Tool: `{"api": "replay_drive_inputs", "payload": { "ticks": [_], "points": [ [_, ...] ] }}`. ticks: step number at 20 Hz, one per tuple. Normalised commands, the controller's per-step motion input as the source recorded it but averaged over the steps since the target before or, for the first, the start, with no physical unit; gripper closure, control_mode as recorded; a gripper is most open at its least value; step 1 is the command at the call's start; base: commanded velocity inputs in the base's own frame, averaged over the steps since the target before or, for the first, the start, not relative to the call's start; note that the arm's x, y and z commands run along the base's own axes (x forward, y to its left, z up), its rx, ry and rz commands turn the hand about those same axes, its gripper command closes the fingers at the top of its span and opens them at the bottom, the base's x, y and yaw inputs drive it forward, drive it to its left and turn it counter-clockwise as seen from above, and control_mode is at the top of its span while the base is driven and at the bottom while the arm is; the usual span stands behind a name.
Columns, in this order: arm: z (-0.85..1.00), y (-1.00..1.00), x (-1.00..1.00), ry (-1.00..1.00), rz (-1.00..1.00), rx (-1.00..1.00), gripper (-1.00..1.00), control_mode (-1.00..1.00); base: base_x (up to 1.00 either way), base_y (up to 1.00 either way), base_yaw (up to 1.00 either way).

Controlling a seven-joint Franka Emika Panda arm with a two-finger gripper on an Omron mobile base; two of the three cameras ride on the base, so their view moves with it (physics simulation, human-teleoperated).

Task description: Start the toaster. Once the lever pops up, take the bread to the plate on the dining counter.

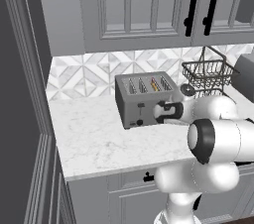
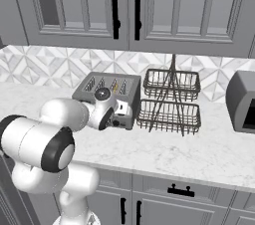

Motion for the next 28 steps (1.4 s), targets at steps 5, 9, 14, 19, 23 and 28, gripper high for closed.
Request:
{"api": "replay_drive_inputs", "payload": {
  "ticks": [5,9,14,19,23,28],
  "points": [
    [-0.65,-0.03,-0.26,-0.06,0.00,0.00,1.00,-1.00,0.00,0.00,0.00],
    [0.55,0.00,-0.68,-0.25,-0.06,0.00,1.00,-1.00,0.00,0.00,0.00],
    [1.00,0.00,-0.71,-0.22,-0.02,0.02,1.00,-1.00,0.00,0.00,0.00],
    [1.00,0.00,-0.24,-0.05,0.00,0.00,1.00,-1.00,0.00,0.00,0.00],
    [1.00,0.06,0.00,0.00,0.00,0.00,1.00,-1.00,0.00,0.00,0.00],
    [0.95,0.19,0.00,0.07,0.00,0.00,1.00,-1.00,0.00,0.00,0.00]
  ]
}}
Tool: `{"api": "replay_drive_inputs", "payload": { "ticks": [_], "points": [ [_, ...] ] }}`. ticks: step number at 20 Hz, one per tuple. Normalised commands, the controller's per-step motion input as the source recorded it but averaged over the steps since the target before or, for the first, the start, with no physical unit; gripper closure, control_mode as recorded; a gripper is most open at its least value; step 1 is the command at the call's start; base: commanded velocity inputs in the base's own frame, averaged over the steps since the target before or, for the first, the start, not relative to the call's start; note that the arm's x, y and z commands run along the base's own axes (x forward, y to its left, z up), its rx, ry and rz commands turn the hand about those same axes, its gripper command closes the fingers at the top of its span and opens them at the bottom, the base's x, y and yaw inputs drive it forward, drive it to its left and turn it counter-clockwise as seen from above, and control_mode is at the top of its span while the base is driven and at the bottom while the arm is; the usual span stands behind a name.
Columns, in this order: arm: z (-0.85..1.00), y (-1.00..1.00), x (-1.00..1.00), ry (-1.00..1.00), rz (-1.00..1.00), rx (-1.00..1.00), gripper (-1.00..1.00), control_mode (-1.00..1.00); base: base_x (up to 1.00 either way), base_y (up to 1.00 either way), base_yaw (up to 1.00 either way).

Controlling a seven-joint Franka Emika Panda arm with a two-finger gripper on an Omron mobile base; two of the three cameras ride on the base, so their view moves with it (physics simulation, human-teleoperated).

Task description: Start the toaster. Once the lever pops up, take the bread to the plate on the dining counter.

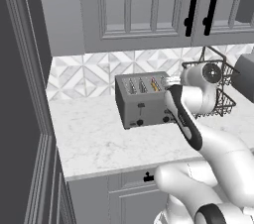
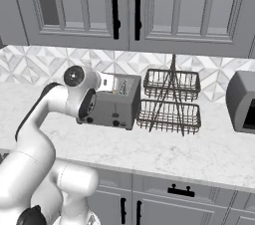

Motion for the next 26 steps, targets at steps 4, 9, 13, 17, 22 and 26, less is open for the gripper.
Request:
{"api": "replay_drive_inputs", "payload": {
  "ticks": [4,9,13,17,22,26],
  "points": [
    [0.54,0.26,-0.02,0.03,0.00,0.00,1.00,-1.00,0.00,0.00,0.00],
    [0.23,0.16,-0.01,0.06,0.00,0.01,-1.00,-1.00,0.00,0.00,0.00],
    [0.02,0.00,-0.07,0.02,0.00,0.00,-1.00,-1.00,0.00,0.00,0.00],
    [0.00,0.00,-0.18,-0.08,0.00,0.00,-1.00,-1.00,0.00,0.00,0.00],
    [0.00,0.00,-0.03,-0.03,0.00,0.00,-1.00,-1.00,0.00,0.00,0.00],
    [0.00,0.00,0.00,0.00,0.00,0.00,-1.00,-1.00,0.00,0.00,0.00]
  ]
}}
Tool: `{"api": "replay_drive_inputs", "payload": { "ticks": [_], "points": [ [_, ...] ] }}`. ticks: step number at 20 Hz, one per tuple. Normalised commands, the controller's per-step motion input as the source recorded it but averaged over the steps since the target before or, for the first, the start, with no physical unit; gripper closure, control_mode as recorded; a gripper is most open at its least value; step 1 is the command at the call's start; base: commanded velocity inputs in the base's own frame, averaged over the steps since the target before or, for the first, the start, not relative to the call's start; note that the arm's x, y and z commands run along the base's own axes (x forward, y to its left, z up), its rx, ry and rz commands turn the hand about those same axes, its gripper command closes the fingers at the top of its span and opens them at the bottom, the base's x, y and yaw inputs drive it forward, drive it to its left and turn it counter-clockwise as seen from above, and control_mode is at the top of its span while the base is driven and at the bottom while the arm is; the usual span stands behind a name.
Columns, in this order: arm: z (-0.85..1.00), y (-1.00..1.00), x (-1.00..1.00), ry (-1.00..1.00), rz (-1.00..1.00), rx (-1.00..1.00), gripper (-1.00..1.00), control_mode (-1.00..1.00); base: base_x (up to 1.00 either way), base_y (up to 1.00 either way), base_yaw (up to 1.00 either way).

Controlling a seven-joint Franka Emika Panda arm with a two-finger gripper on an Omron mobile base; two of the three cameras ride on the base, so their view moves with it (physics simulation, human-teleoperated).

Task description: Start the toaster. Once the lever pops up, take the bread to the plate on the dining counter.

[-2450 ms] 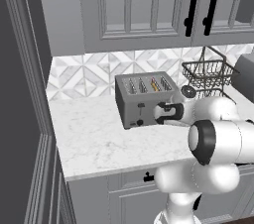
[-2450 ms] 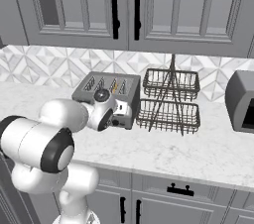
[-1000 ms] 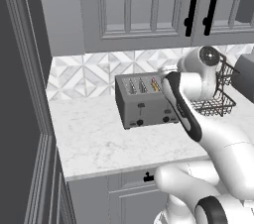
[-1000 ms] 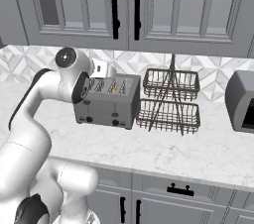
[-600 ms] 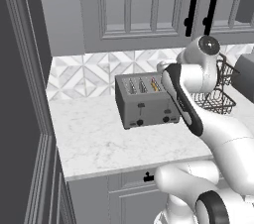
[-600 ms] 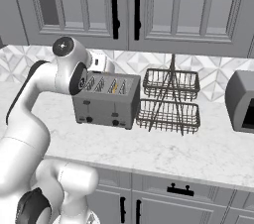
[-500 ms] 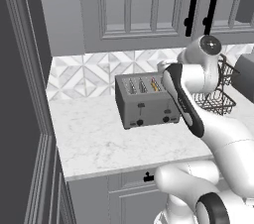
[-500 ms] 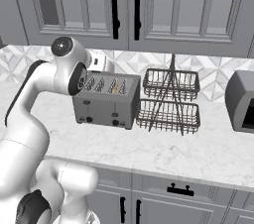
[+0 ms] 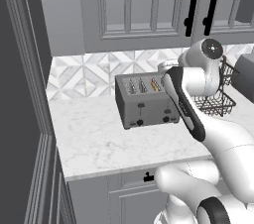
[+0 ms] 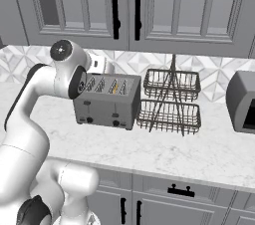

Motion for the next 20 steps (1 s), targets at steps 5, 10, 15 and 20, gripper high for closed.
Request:
{"api": "replay_drive_inputs", "payload": {
  "ticks": [5,10,15,20],
  "points": [
    [0.00,0.00,0.00,0.00,0.00,0.00,-1.00,-1.00,0.00,0.00,0.00],
    [0.00,0.00,0.00,0.00,0.00,0.00,-1.00,-1.00,0.00,0.00,0.00],
    [0.00,0.00,0.00,0.00,0.00,0.00,-1.00,-1.00,0.00,0.00,0.00],
    [0.00,0.00,0.00,0.00,0.00,0.00,-1.00,-1.00,0.00,0.00,0.00]
  ]
}}
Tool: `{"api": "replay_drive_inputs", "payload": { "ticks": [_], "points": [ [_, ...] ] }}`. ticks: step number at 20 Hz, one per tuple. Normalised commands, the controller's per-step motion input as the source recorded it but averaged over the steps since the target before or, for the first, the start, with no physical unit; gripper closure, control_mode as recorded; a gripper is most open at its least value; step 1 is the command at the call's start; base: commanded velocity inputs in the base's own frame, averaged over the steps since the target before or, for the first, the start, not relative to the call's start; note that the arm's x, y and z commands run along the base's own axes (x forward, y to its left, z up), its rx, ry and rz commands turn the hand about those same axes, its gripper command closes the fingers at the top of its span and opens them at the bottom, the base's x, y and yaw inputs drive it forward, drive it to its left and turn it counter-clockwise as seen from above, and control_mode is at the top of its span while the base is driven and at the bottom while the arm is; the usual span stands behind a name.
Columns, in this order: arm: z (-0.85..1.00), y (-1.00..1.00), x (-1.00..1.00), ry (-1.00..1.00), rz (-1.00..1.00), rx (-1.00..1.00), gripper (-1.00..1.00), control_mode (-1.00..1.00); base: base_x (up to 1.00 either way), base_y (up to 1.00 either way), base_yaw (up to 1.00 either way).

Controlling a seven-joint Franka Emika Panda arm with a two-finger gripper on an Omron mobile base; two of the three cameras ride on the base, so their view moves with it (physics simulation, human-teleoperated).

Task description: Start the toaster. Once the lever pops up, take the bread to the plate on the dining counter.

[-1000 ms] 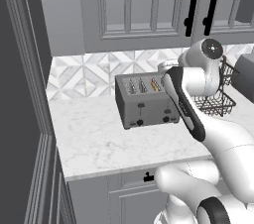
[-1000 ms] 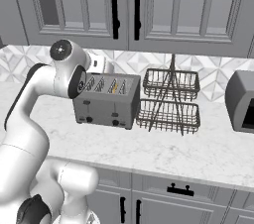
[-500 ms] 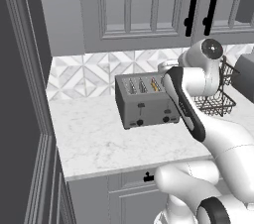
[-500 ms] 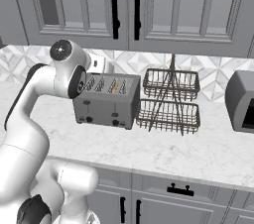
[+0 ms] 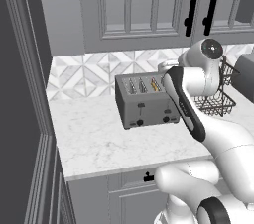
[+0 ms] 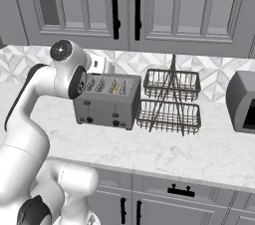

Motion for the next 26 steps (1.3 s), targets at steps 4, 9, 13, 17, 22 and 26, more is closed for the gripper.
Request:
{"api": "replay_drive_inputs", "payload": {
  "ticks": [4,9,13,17,22,26],
  "points": [
    [0.00,0.00,0.00,0.00,0.00,0.00,-1.00,-1.00,0.00,0.00,0.00],
    [0.00,0.00,0.00,0.00,0.00,0.00,-1.00,-1.00,0.00,0.00,0.00],
    [0.00,0.00,0.00,0.00,0.00,0.00,-1.00,-1.00,0.00,0.00,0.00],
    [0.00,0.00,0.00,0.00,0.00,0.00,-1.00,-1.00,0.00,0.00,0.00],
    [0.00,0.00,0.00,0.00,0.00,0.00,-1.00,-1.00,0.00,0.00,0.00],
    [0.00,0.00,0.00,0.00,0.00,0.00,-1.00,-1.00,0.00,0.00,0.00]
  ]
}}
